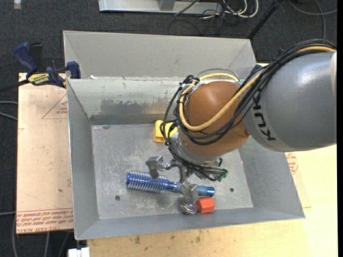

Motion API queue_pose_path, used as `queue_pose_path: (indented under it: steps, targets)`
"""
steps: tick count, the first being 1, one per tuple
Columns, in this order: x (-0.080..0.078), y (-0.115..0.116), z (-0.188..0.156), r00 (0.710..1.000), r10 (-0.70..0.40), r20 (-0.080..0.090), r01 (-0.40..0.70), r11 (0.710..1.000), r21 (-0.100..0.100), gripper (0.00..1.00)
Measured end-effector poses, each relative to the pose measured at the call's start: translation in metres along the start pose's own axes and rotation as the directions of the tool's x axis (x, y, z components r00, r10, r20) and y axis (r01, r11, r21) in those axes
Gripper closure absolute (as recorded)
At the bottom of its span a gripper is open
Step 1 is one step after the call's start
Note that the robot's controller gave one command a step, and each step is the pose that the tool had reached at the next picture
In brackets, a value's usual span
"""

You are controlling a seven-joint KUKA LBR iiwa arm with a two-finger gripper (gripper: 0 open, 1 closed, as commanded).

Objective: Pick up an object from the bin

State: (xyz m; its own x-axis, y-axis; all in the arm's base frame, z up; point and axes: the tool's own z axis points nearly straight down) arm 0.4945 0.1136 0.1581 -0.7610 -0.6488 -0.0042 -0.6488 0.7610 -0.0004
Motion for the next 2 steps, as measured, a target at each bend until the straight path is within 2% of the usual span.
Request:
queue_pose_path:
  steps: [1, 2]
  targets:
    - [-0.043, 0.047, 0.086, 0.984, 0.178, 0.005, -0.178, 0.984, -0.001, 0.00]
    - [-0.092, -0.020, 0.087, 0.994, 0.108, 0.007, -0.108, 0.994, 0.003, 0.00]
